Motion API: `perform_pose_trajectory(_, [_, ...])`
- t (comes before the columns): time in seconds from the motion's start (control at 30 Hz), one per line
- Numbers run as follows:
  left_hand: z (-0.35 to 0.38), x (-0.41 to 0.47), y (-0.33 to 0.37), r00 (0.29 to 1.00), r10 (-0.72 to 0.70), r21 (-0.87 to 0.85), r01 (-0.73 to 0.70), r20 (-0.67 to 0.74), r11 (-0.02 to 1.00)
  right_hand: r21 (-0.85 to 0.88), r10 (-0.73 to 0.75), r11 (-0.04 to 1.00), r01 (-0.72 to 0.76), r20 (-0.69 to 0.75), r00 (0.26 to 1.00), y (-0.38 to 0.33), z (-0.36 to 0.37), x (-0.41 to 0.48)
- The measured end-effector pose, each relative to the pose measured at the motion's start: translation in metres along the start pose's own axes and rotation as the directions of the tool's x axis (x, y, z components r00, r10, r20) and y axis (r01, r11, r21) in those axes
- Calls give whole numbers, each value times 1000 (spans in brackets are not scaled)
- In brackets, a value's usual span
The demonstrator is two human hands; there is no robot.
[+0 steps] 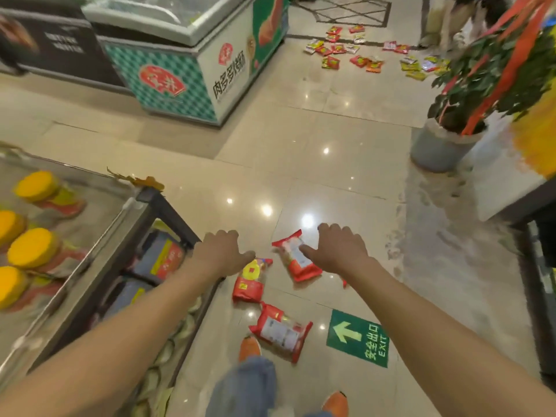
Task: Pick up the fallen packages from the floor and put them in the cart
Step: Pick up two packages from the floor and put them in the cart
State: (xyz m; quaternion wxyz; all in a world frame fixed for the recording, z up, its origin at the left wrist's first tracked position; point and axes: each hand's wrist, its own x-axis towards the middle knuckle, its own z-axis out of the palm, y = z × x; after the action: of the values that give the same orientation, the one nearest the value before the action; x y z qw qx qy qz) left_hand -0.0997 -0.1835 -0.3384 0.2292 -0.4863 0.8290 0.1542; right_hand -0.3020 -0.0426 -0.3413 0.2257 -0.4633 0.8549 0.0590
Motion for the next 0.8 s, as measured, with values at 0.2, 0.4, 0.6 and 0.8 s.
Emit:
perform_pose_trajectory(0.2, [21,93,-24,993,-32,-135,47,112,990,54,40,998,-43,61,997,-15,36,100])
perform_pose_trajectory(0.4, [112,228,-12,995,-17,-166,32,94,986,288,101,949,-131,116,988,-8,148,227])
perform_pose_trajectory(0.6, [281,366,9,993,-2,-140,18,116,990,295,120,942,-161,154,981,27,325,344])
perform_pose_trajectory(0.8, [430,477,14,998,12,-5,-12,64,1000,134,105,984,-115,78,991,66,470,455])
